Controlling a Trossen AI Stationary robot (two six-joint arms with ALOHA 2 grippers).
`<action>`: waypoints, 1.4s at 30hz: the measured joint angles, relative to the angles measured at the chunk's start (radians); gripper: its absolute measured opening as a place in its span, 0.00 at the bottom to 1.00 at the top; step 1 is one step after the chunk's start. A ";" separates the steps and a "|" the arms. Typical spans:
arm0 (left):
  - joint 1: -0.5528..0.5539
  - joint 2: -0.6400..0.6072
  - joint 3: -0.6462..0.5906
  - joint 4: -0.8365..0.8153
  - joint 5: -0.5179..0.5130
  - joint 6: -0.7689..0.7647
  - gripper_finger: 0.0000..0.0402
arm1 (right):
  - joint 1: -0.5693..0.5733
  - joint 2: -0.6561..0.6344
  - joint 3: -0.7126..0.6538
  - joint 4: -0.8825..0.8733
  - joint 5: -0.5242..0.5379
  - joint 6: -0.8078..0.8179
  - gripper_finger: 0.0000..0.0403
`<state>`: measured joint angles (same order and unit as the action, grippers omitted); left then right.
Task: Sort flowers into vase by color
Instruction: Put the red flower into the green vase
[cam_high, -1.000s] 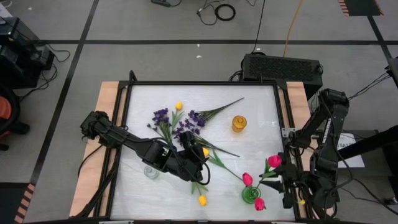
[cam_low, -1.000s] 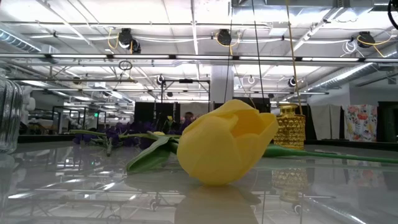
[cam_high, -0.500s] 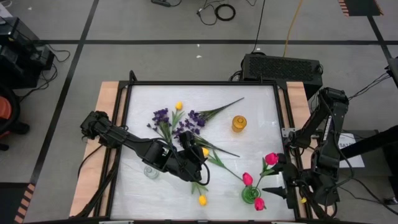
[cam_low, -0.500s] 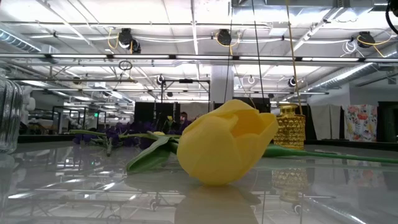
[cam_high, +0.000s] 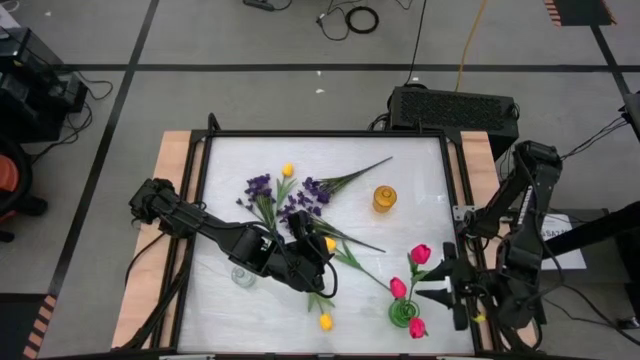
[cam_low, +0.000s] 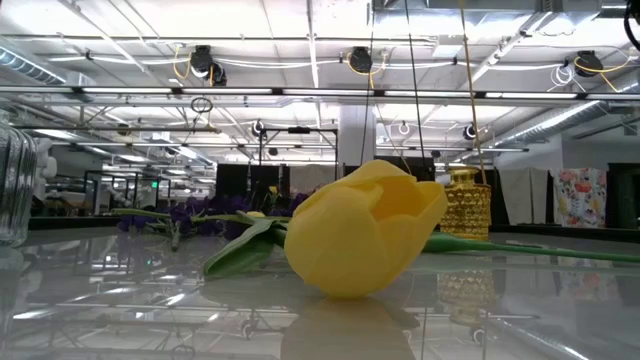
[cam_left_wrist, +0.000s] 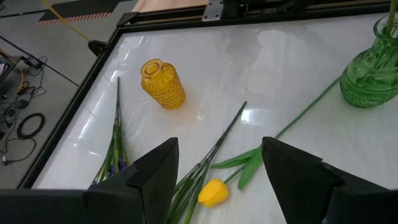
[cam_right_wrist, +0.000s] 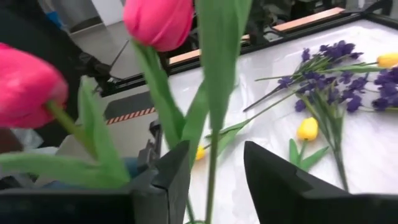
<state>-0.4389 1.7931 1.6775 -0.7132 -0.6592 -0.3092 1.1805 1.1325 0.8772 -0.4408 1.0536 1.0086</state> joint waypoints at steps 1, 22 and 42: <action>0.000 0.000 0.000 0.000 0.000 0.000 0.59 | -0.010 0.002 0.000 -0.001 0.000 -0.003 0.35; 0.000 0.000 0.000 0.000 0.000 0.000 0.59 | -0.036 0.014 0.000 0.017 0.022 -0.057 0.03; 0.000 0.000 0.000 -0.001 0.000 0.001 0.59 | -0.009 0.126 0.000 0.100 0.005 -0.134 0.05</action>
<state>-0.4389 1.7935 1.6775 -0.7139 -0.6589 -0.3080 1.1713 1.2583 0.8772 -0.3409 1.0585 0.8745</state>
